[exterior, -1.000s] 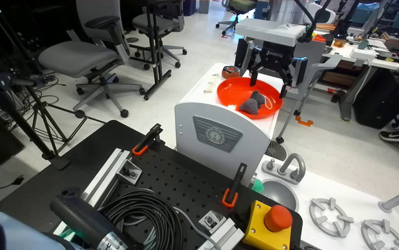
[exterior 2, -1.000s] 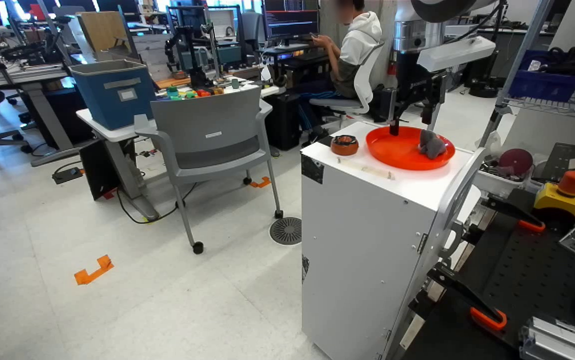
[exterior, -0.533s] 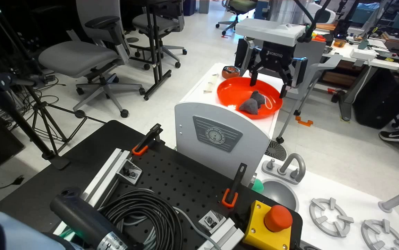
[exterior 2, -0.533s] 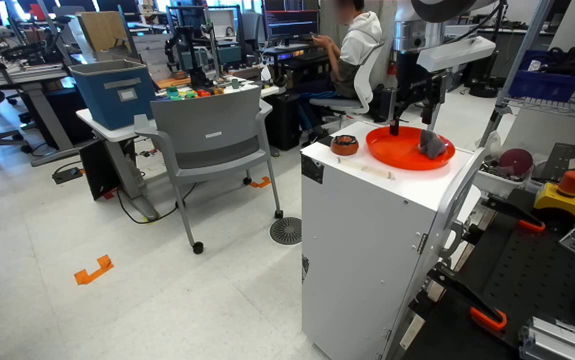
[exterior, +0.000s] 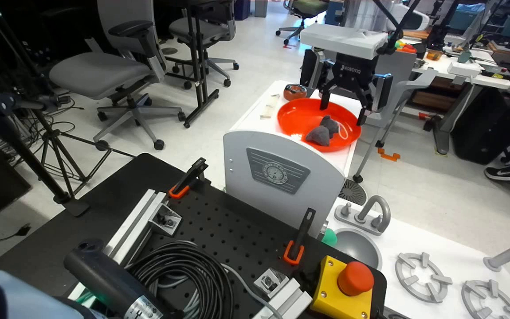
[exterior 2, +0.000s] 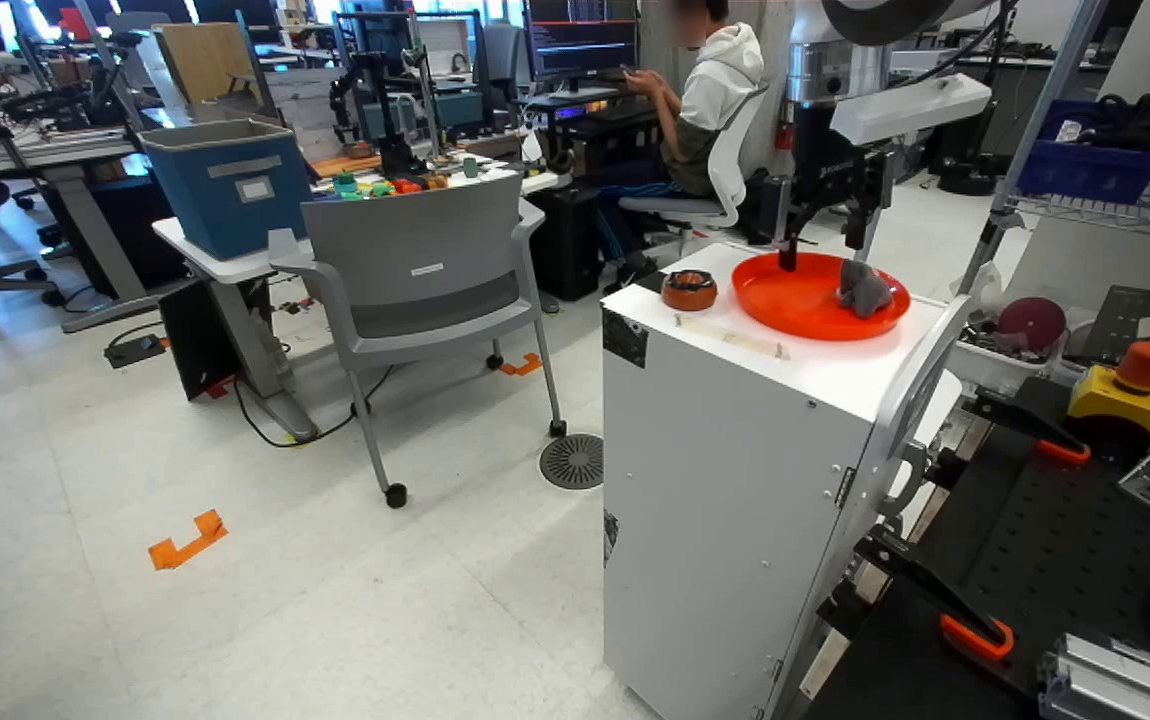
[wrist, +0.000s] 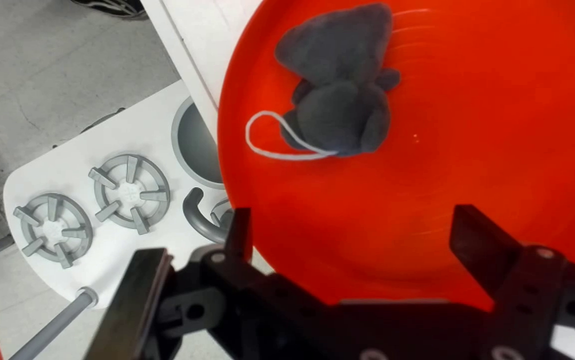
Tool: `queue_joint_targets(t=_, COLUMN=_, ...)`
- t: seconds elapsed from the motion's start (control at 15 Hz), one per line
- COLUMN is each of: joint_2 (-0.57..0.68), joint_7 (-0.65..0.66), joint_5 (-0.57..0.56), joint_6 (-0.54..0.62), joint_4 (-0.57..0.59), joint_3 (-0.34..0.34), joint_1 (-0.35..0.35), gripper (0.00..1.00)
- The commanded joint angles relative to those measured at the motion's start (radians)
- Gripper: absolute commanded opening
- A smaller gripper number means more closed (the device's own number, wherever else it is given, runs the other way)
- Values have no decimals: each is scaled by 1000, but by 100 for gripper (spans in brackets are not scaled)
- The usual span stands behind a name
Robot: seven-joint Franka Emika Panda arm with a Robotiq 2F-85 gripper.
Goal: Pick up the grey toy on the plate and put it in the sink
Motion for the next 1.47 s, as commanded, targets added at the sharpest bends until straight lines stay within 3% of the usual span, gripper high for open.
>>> queue_joint_targets(t=0.0, joint_2=0, joint_7=-2, joint_5=3, joint_6=-1, joint_4=1, joint_3=-5, joint_1=5, gripper=100)
queue_joint_targets(t=1.4, joint_2=-93, joint_7=9, joint_5=-28, joint_6=66, joint_4=-115, joint_3=-6, joint_1=18, gripper=100)
